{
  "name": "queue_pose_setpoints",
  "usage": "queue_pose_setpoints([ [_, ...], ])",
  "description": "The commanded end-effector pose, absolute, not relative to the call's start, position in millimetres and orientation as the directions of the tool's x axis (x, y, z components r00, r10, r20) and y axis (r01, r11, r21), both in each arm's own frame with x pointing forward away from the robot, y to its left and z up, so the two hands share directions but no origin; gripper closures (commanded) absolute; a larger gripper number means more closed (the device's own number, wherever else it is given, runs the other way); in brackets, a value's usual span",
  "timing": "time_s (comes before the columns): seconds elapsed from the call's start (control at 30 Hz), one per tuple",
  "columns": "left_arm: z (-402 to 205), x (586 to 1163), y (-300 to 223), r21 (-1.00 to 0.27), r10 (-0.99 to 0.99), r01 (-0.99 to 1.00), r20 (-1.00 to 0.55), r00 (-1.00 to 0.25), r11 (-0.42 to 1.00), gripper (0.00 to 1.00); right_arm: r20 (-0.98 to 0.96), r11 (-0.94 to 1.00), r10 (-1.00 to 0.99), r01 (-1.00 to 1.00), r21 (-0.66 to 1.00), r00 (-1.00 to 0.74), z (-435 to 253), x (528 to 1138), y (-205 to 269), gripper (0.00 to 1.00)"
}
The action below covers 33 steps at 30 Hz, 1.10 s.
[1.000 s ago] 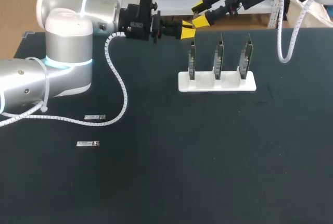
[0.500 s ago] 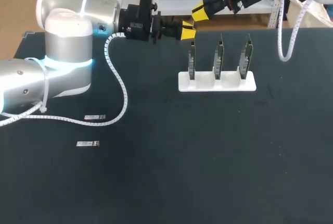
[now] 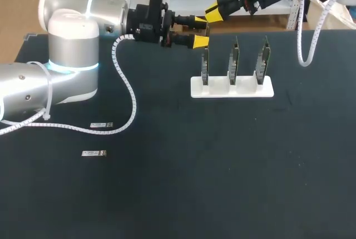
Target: Pick up the optical module with the left hand, and insert it into the network port with the right hand.
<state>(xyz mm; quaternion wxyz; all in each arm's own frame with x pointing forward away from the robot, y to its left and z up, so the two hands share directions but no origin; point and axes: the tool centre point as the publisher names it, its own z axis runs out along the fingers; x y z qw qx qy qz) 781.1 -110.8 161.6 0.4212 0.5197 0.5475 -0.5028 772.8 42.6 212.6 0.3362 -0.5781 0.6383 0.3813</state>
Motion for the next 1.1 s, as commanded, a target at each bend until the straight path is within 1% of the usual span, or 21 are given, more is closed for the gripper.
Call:
queue_pose_setpoints([
  [0.03, 165, 782, -107, -0.074, 0.192, 0.996, -0.979, -0.062, -0.054, 0.0, -0.873, 0.047, -0.477, -0.994, 0.094, -0.105, 212, 769, 40, 1.0],
  [0.2, 166, 780, -96, 0.012, 0.362, 0.997, -0.931, 0.04, -0.078, 0.0, -0.873, 0.046, -0.475, -0.994, 0.095, -0.105, 212, 768, 39, 1.0],
  [0.27, 162, 777, -89, 0.003, 0.389, 0.998, -0.921, 0.027, -0.064, 0.0, -0.874, 0.044, -0.475, -0.995, 0.093, -0.103, 212, 767, 38, 1.0],
  [0.47, 144, 768, -70, -0.067, 0.437, 0.997, -0.897, -0.071, 0.024, 0.0, -0.874, 0.042, -0.475, -0.995, 0.092, -0.101, 213, 767, 36, 1.0],
  [0.57, 139, 766, -65, -0.078, 0.46, 0.996, -0.883, -0.092, 0.05, 0.0, -0.874, 0.042, -0.476, -0.995, 0.092, -0.101, 213, 767, 35, 1.0],
  [1.1, 136, 779, -74, -0.046, 0.522, 0.999, -0.851, -0.051, 0.024, 0.0, -0.875, 0.037, -0.473, -0.995, 0.091, -0.098, 214, 770, 34, 1.0],
])
